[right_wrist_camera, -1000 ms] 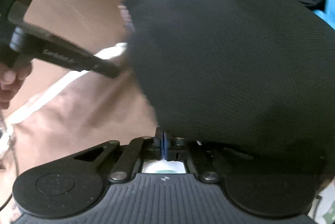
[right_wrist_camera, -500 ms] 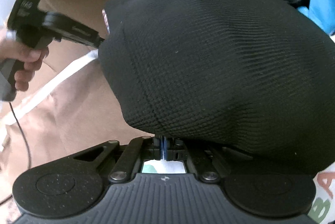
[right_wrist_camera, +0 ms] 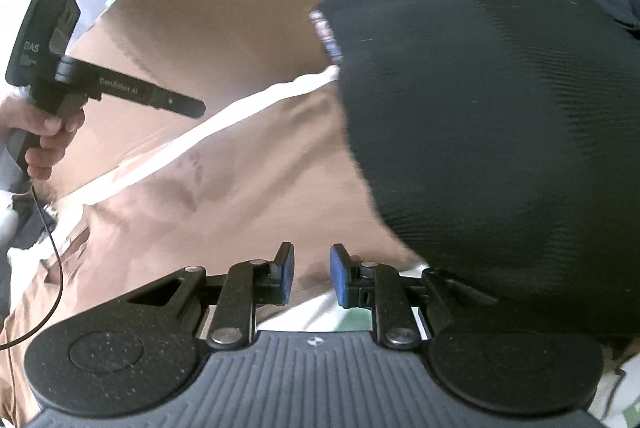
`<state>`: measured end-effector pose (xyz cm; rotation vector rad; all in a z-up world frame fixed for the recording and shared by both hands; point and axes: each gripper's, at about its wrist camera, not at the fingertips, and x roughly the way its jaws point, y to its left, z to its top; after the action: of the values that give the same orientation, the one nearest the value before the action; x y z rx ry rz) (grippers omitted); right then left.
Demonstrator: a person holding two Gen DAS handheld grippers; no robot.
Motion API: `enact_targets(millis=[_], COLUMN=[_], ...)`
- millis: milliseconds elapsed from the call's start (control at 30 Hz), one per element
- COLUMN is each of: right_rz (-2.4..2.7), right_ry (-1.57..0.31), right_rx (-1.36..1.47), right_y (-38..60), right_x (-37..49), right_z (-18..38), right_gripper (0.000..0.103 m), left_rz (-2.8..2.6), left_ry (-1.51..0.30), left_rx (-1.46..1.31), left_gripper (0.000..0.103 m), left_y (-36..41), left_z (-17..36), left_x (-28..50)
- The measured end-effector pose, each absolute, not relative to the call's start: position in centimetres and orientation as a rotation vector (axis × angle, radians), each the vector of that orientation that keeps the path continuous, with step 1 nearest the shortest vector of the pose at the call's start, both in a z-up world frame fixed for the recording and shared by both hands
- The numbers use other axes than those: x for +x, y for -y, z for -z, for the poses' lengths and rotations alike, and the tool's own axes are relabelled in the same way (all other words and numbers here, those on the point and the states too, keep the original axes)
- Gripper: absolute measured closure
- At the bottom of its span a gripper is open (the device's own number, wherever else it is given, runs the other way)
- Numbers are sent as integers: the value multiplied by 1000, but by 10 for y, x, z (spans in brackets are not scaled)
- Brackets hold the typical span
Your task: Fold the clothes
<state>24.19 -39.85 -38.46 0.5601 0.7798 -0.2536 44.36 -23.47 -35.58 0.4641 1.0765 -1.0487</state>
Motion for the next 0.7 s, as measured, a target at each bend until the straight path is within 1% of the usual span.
enact_targets(millis=[67,100,267,400,467,533,700], right_rz=[213,192,85,67,74,97,122], right_ry=[-777,-776,-786,-851,-865,-887,-900], right_rx=[565,570,554,550,541,500,484], right_y=[395,394,382,379,384,390,402], right_x=[216,210,206,220,214,202,204], right_z=[380,378,370,387,387,383,388], right_gripper=[77,77,77,77,77,77,78], left_rz=[1064,1048,996,956,934,914,881], left_ry=[-1124,-1153,-1195,-1214,-1188,-1172,-1140], left_rx=[491,489,474,447,445,414,365], left_gripper=[89,91,91,94,97,97,95], left_y=[228,220,201,195,194,190,172], left_z=[368,372,386,394,392,389,372], left_x=[445,449,464,474,476,479,484])
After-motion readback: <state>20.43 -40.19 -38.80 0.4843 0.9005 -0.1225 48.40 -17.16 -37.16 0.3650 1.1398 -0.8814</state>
